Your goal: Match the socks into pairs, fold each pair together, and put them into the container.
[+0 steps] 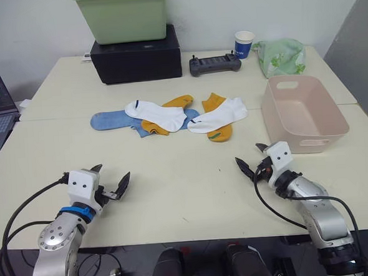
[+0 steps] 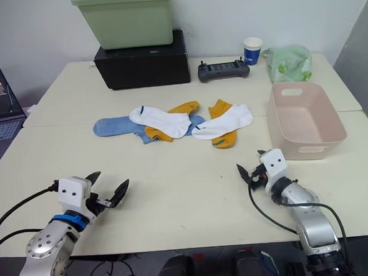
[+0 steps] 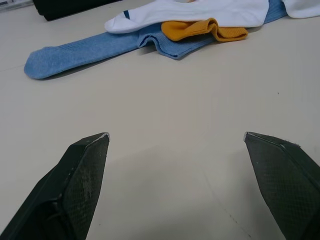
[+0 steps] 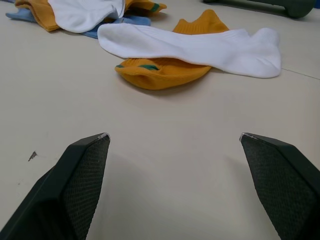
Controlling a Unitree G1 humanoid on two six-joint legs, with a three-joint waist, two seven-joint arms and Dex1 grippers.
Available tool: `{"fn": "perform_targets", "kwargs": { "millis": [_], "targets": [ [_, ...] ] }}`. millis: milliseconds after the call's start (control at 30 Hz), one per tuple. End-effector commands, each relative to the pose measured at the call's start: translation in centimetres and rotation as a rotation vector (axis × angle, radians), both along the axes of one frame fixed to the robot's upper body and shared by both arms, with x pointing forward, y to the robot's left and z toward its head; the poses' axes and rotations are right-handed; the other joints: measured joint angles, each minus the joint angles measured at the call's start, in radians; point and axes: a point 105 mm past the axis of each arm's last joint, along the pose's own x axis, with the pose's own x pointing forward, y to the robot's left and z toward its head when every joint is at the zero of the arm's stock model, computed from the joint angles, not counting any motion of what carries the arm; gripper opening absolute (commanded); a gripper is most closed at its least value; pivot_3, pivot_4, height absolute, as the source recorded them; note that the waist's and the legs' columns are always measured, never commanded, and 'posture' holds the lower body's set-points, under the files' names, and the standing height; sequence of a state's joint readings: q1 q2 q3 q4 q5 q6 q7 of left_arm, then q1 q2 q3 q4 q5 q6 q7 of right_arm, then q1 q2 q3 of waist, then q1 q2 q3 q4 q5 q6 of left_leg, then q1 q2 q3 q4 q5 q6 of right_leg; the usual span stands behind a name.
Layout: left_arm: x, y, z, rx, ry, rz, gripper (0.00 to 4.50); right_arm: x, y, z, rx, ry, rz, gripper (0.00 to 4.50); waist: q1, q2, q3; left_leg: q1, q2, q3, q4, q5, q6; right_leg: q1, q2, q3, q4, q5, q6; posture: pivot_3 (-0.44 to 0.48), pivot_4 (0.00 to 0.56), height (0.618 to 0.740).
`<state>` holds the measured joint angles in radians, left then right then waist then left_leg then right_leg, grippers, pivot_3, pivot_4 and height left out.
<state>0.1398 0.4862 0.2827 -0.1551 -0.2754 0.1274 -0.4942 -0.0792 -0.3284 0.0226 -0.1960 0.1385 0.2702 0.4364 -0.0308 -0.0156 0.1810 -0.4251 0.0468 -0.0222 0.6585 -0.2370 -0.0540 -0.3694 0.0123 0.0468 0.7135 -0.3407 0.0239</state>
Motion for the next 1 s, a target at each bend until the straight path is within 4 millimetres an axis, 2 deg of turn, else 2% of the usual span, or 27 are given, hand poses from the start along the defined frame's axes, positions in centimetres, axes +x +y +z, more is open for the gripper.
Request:
{"fn": "perform_targets", "kwargs": {
  "millis": [33, 367, 467, 600, 700, 767, 1000],
  "targets": [
    [-0.1, 0.2, 1.6, 0.008, -0.061, 0.0, 4.5, 0.0, 0.5, 1.5, 0.001, -0.061, 0.029, 4.48, 0.0, 0.0, 0.0, 0.0, 0.0, 0.0, 0.0, 0.0, 0.0, 0.0, 0.0, 0.0, 0.0, 0.0, 0.0, 0.0, 0.15, 0.74],
    [-0.3, -0.2, 2.0, -0.01, -0.065, -0.015, 4.5, 0.4, 0.5, 1.8, 0.003, -0.056, 0.011, 4.48, 0.0, 0.0, 0.0, 0.0, 0.0, 0.0, 0.0, 0.0, 0.0, 0.0, 0.0, 0.0, 0.0, 0.0, 0.0, 0.0, 0.15, 0.74],
    [-0.5, -1.0, 2.5, -0.037, -0.07, -0.062, 4.5, 0.5, 0.8, 2.3, 0.005, -0.063, 0.024, 4.48, 0.0, 0.0, 0.0, 0.0, 0.0, 0.0, 0.0, 0.0, 0.0, 0.0, 0.0, 0.0, 0.0, 0.0, 0.0, 0.0, 0.15, 0.74],
    [-0.4, -2.7, 3.7, -0.075, -0.091, -0.153, 4.5, 1.3, 1.2, 2.8, -0.022, -0.074, 0.045, 4.48, 0.0, 0.0, 0.0, 0.0, 0.0, 0.0, 0.0, 0.0, 0.0, 0.0, 0.0, 0.0, 0.0, 0.0, 0.0, 0.0, 0.15, 0.74],
    [-0.5, -5.3, 5.8, -0.115, -0.119, -0.287, 4.5, 2.7, 2.0, 3.8, -0.039, -0.077, 0.06, 4.48, -0.001, 0.0, 0.0, 0.0, 0.0, 0.0, 0.0, 0.0, 0.0, 0.0, 0.0, 0.0, 0.0, 0.0, 0.0, 0.0, 0.15, 0.74],
    [-0.5, -6.2, 6.6, -0.115, -0.124, -0.336, 4.5, 3.2, 2.7, 4.4, -0.048, -0.081, 0.085, 4.48, -0.001, 0.0, 0.0, 0.0, 0.0, 0.0, 0.0, 0.0, 0.0, 0.0, 0.0, 0.0, 0.0, 0.0, 0.0, 0.0, 0.15, 0.74],
    [-0.1, -8.7, 8.5, -0.111, -0.148, -0.445, 4.5, 6.0, 6.1, 5.3, -0.114, -0.071, 0.169, 4.48, -0.003, 0.0, 0.0, 0.0, 0.0, 0.0, 0.0, 0.0, 0.0, 0.0, 0.001, 0.0, 0.001, 0.0, 0.0, 0.0, 0.15, 0.74]
  ]
}}
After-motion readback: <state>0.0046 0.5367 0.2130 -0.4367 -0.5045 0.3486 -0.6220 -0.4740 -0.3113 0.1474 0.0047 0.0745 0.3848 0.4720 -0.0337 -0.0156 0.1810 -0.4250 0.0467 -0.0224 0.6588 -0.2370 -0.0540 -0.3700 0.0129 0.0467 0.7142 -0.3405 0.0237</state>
